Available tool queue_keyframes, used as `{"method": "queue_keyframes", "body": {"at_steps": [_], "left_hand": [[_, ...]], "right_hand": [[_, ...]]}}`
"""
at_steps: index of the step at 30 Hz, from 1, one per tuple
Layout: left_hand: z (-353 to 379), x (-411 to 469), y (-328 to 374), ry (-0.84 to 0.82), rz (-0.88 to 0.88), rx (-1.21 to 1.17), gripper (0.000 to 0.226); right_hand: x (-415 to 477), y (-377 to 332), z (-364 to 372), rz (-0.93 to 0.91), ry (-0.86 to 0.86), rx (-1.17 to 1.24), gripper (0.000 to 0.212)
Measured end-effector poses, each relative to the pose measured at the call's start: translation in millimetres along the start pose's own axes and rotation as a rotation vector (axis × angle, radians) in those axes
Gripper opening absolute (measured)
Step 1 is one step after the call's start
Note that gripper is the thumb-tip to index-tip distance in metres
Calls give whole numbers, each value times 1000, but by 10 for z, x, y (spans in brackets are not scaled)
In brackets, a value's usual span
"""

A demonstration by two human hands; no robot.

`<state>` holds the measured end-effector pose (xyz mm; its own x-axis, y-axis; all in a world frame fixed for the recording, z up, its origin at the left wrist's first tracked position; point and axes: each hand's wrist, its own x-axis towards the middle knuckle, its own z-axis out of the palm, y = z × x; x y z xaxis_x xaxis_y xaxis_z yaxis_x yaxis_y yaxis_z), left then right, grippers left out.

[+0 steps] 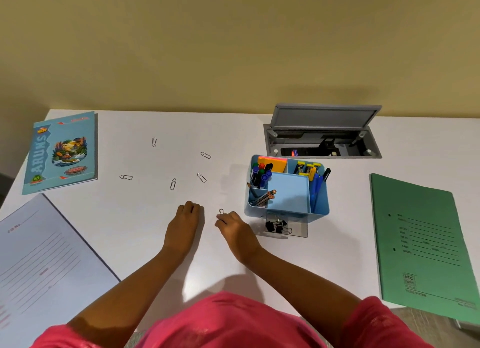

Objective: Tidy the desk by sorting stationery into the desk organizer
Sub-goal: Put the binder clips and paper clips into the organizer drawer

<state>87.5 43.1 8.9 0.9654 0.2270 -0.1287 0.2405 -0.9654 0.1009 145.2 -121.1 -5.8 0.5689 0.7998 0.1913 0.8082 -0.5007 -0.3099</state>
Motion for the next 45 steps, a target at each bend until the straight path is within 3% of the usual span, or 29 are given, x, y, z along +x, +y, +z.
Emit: {"method": "queue_keyframes", "body": {"at_steps": [3,8,13,16,20,25,35,45], "left_hand": [[7,-90,-23,7,-14,2,50],[-61,-246,-20,65,-117,-229,27],[-176,-356,33,92,-142,-356,17],[-248,-410,118,122,-113,-438,19],[-329,-454,254,164,-104,-579,20],[-402,-412,443,194,-21,-637,19],[-498,-336,732,213,146,-640,21],[-665,-102,1343,232,480,-523,15]], "right_hand": [[-71,-28,-30,45,-15,129,25],[-218,-123,-180,3,-7,166,36],[-459,-150,-685,-24,196,211,32],[-622,-60,-921,123,351,147,18],[-816,148,-1029,350,491,105,16],[-907,299,-1022,476,490,86,15],[-948,307,-961,488,524,73,32],[-1233,216,-1083,628,583,49,27]]}}
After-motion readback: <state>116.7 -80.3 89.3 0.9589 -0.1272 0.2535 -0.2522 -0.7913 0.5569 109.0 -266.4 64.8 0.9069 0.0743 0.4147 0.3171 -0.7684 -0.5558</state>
